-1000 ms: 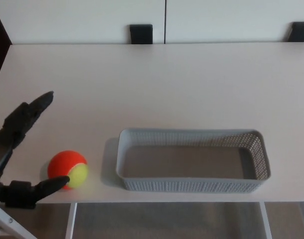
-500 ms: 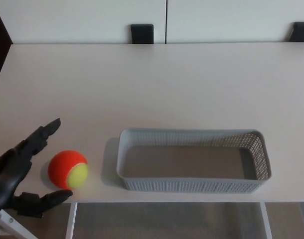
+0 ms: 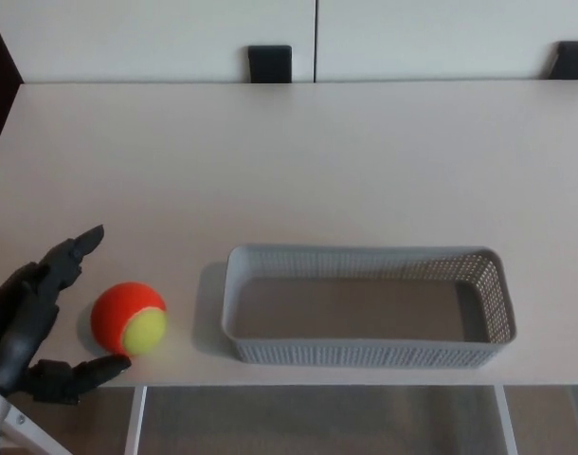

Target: The robot walk towards a table in front and uses its left hand to pickup a tennis ball on the left side and put it in a container on the right hand side

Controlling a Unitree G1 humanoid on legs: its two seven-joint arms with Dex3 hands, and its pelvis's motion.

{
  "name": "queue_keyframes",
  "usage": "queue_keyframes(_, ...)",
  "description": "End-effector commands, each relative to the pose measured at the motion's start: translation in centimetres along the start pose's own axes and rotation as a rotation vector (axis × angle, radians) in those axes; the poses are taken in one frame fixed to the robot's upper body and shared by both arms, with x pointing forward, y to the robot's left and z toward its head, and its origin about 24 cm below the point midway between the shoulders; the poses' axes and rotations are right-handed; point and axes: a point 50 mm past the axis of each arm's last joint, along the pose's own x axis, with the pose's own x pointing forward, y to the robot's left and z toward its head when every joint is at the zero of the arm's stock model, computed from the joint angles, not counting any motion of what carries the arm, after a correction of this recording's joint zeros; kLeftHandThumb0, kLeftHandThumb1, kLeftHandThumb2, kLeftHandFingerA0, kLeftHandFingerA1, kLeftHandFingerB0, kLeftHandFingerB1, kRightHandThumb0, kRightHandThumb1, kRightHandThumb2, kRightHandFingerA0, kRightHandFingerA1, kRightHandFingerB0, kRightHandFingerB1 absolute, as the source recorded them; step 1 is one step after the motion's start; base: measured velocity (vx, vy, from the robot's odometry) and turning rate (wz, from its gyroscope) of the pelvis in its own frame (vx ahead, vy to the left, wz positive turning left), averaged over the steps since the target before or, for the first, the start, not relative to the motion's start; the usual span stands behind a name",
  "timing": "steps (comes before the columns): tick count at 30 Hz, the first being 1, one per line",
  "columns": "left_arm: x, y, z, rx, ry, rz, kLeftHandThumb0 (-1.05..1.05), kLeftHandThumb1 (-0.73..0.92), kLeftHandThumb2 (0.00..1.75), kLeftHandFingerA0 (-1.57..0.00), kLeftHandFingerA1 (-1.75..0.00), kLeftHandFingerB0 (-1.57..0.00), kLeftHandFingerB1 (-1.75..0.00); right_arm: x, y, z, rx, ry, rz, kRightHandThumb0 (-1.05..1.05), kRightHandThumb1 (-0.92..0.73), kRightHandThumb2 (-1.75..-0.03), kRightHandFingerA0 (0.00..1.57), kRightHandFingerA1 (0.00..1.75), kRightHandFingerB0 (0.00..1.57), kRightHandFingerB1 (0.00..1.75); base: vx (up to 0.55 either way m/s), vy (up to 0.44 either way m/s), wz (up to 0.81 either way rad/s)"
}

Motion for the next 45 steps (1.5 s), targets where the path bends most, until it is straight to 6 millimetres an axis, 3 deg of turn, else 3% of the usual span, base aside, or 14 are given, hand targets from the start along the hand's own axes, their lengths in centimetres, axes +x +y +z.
queue_keyframes(1, 0.1, 0.2, 0.2, 0.021, -0.044, 0.057, -0.34, 0.23, 0.85, -0.01, -0.49, 0.0, -0.48, -0.1, -0.6, 0.0, -0.007, 0.02, -0.003, -0.4, -0.63, -0.59, 0.73, 0.44, 0.54, 0.39, 0.0, 0.0, 0.0)
queue_keyframes(12, 0.8, 0.9, 0.5, 0.023, -0.062, 0.087, -0.34, 0.23, 0.85, -0.01, -0.49, 0.0, -0.48, 0.4, -1.2, 1.2, -0.012, -0.004, -0.016, -0.4, -0.63, -0.59, 0.73, 0.44, 0.54, 0.39, 0.0, 0.0, 0.0)
queue_keyframes(42, 0.7, 1.6, 0.5, 0.025, -0.068, 0.106, -0.34, 0.23, 0.85, -0.01, -0.49, 0.0, -0.48, 0.6, -1.3, 2.0, -0.021, -0.02, -0.014, -0.4, -0.63, -0.59, 0.73, 0.44, 0.54, 0.39, 0.0, 0.0, 0.0)
queue_keyframes(43, 0.7, -0.1, 1.3, 0.001, -0.082, 0.039, -0.65, 0.4, 0.73, -0.26, -0.48, -0.08, -0.3, 0.5, -1.4, 2.2, 0.016, -0.044, -0.047, -0.53, -0.55, -0.57, 0.29, 0.32, 0.29, 0.31, 0.0, 0.0, 0.0)
queue_keyframes(44, 0.6, -2.6, 2.8, -0.035, -0.111, -0.058, -0.65, 0.39, 0.74, -0.27, -0.49, -0.09, -0.31, 0.4, -1.6, 2.4, 0.076, -0.079, -0.099, -0.54, -0.56, -0.57, 0.28, 0.32, 0.3, 0.32, 0.0, 0.0, 0.0)
queue_keyframes(45, 0.6, -2.6, 2.8, -0.034, -0.113, -0.059, -0.65, 0.39, 0.74, -0.27, -0.49, -0.09, -0.31, 0.3, -1.6, 2.4, 0.079, -0.078, -0.099, -0.54, -0.56, -0.57, 0.28, 0.32, 0.3, 0.32, 0.0, 0.0, 0.0)
